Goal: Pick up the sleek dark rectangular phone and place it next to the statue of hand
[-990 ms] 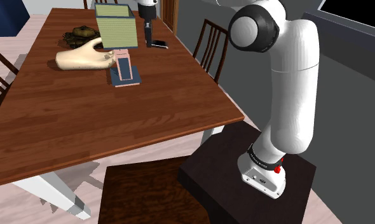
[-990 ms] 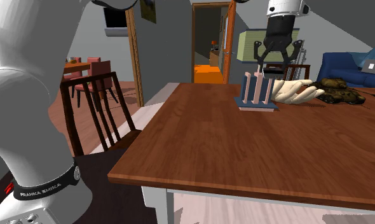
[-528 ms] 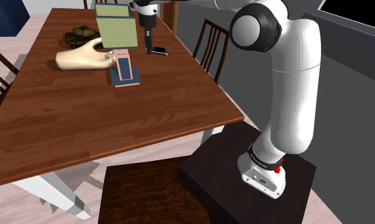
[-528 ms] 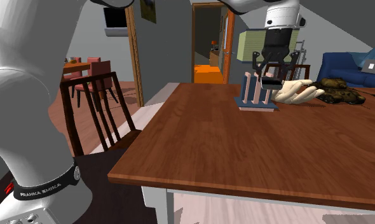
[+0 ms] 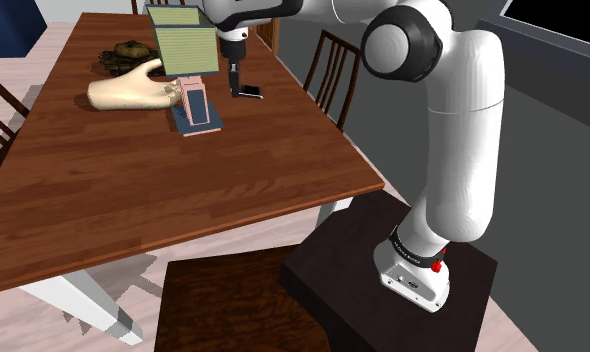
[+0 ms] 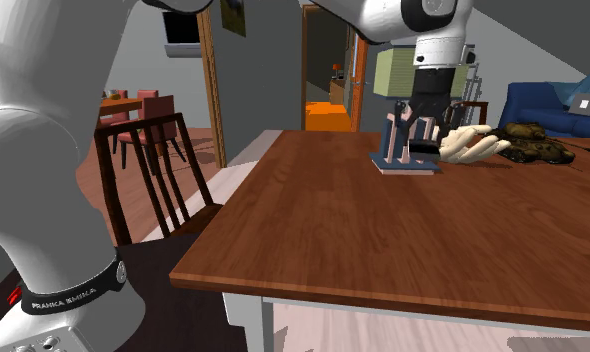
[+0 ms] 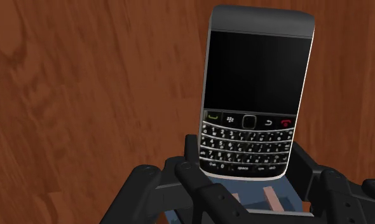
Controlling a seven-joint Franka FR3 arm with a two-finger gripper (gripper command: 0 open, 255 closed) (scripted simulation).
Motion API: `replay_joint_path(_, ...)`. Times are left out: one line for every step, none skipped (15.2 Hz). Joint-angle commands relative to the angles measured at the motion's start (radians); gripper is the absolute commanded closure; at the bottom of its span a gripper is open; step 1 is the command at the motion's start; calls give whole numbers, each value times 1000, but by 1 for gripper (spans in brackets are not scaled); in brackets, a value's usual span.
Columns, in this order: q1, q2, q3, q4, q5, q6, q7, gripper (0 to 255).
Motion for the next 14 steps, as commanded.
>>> replay_joint_path(0,9,1,-18,1,17,-1,255)
replay_joint_path(0,12,1,-27,1,29,-2,255)
replay_joint_path(0,14,1,-37,2,41,-2,255)
replay_joint_path(0,17,1,-46,2,53,-2,255)
replay_joint_path(0,19,2,-56,2,65,-2,255)
replay_joint_path(0,23,2,-64,3,76,-2,255)
replay_joint_path(0,26,2,-73,3,88,-2,255)
replay_joint_path(1,29,2,-81,4,100,-2,255)
replay_joint_path(1,33,2,-88,4,111,-3,255)
replay_joint_path(1,37,2,-96,5,123,-3,255)
replay_joint_path(1,41,2,-103,5,134,-3,255)
replay_joint_path(1,45,3,-110,6,145,-3,255)
replay_joint_path(1,50,3,-117,6,156,-3,255)
replay_joint_path(1,55,3,-123,7,167,-4,255)
